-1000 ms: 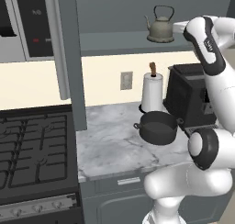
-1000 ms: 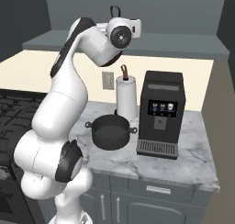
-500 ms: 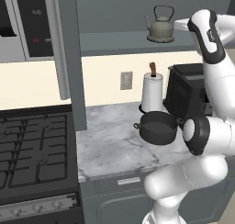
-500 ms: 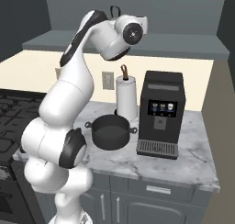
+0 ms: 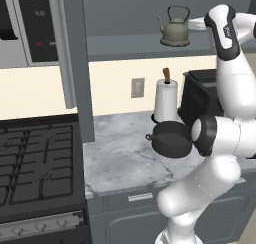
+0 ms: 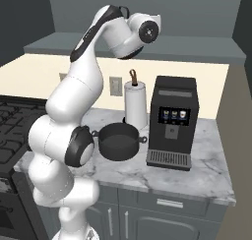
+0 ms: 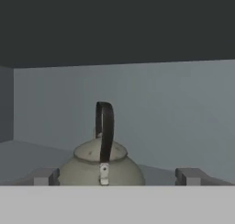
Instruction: Pick the kettle from the cabinet and place it on a stove burner. Then pick the pot from the counter and place it on another stove burner. Finally, turn both burners on.
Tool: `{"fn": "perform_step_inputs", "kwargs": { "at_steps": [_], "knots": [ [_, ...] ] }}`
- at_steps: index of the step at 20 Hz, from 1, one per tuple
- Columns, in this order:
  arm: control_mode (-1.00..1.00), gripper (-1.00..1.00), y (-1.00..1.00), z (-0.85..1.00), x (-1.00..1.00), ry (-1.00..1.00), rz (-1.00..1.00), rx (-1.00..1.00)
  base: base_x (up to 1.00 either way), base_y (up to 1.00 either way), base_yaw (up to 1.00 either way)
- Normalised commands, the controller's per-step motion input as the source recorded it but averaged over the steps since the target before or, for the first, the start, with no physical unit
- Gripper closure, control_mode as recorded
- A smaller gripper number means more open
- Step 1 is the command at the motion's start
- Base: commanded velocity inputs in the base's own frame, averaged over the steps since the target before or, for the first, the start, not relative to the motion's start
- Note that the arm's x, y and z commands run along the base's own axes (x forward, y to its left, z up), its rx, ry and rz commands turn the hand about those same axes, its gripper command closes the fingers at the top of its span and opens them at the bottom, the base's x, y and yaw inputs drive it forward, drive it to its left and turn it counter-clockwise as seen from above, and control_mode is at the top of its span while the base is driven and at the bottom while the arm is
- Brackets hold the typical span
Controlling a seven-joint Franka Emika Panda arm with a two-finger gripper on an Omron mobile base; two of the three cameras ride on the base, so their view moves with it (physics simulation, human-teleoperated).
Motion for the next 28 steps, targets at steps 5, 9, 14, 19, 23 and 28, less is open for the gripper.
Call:
{"fn": "perform_step_inputs", "kwargs": {
  "at_steps": [5,9,14,19,23,28],
  "knots": [
    [-1.00,-1.00,0.13,0.00,0.19,0.00,0.00,0.00,0.00,0.00,0.00],
    [-1.00,-1.00,0.29,0.00,0.18,0.00,0.00,0.00,0.00,0.00,0.00],
    [-1.00,-1.00,0.24,0.00,0.18,0.00,0.01,0.00,0.00,0.00,0.00],
    [-1.00,-1.00,-0.04,0.01,0.11,-0.01,0.07,0.00,0.00,0.00,0.00],
    [-1.00,-1.00,-0.09,0.00,0.04,-0.03,0.09,0.00,0.00,0.00,0.00],
    [-1.00,-1.00,-0.11,0.00,0.04,-0.03,0.10,0.00,0.00,0.00,0.00]
  ]
}}
